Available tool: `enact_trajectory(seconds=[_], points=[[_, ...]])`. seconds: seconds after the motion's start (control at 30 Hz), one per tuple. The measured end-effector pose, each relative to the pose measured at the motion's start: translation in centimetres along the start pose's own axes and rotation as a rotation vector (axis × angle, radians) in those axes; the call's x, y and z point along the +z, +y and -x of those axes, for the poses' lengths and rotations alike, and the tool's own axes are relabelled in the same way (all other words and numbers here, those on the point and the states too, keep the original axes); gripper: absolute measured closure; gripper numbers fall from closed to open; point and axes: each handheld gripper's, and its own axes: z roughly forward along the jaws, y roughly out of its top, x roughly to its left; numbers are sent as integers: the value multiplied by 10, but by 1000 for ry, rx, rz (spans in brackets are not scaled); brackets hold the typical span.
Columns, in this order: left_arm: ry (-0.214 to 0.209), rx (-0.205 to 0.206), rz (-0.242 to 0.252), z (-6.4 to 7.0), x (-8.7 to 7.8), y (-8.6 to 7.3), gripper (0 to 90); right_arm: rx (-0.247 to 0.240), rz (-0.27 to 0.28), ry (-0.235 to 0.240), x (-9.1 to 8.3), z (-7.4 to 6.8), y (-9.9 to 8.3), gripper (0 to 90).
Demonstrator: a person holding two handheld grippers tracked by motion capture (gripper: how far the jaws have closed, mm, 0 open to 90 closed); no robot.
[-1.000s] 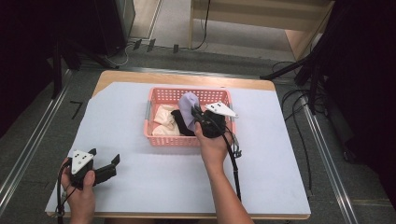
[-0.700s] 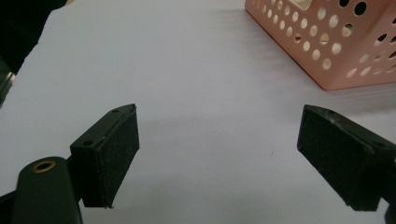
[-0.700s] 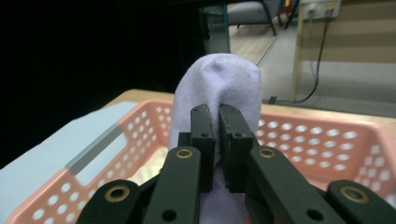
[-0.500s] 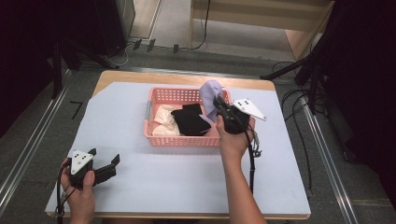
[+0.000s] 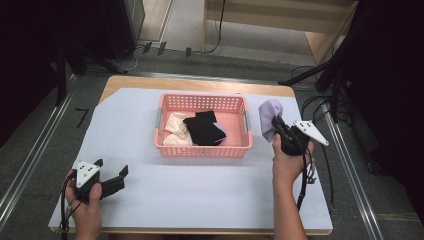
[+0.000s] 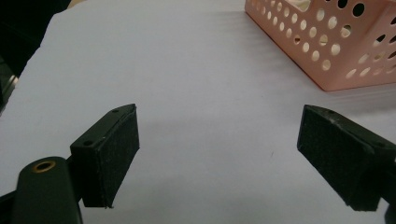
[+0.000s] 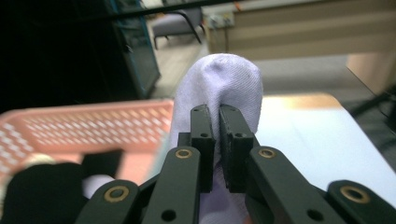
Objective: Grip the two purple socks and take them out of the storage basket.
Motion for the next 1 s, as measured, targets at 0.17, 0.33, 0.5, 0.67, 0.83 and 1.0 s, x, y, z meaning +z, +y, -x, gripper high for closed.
enact_trajectory(seconds=[0.17, 0.33, 0.5, 0.67, 0.83, 1.0], points=[[4, 3, -1, 0, 0, 0, 137, 36, -88, -36, 4, 21, -26, 831], [6, 1, 0, 1, 0, 0, 137, 61, -82, -74, 4, 23, -32, 491], [4, 1, 0, 1, 0, 0, 137, -14, -63, -30, 4, -11, -17, 411], [2, 1, 0, 0, 0, 0, 137, -81, -58, 66, 13, -53, -8, 407], [-1, -6, 2, 0, 0, 0, 137, -111, -111, 137, 30, -88, -11, 443], [-1, -8, 0, -1, 0, 0, 137, -99, -218, 181, 49, -107, -21, 477]])
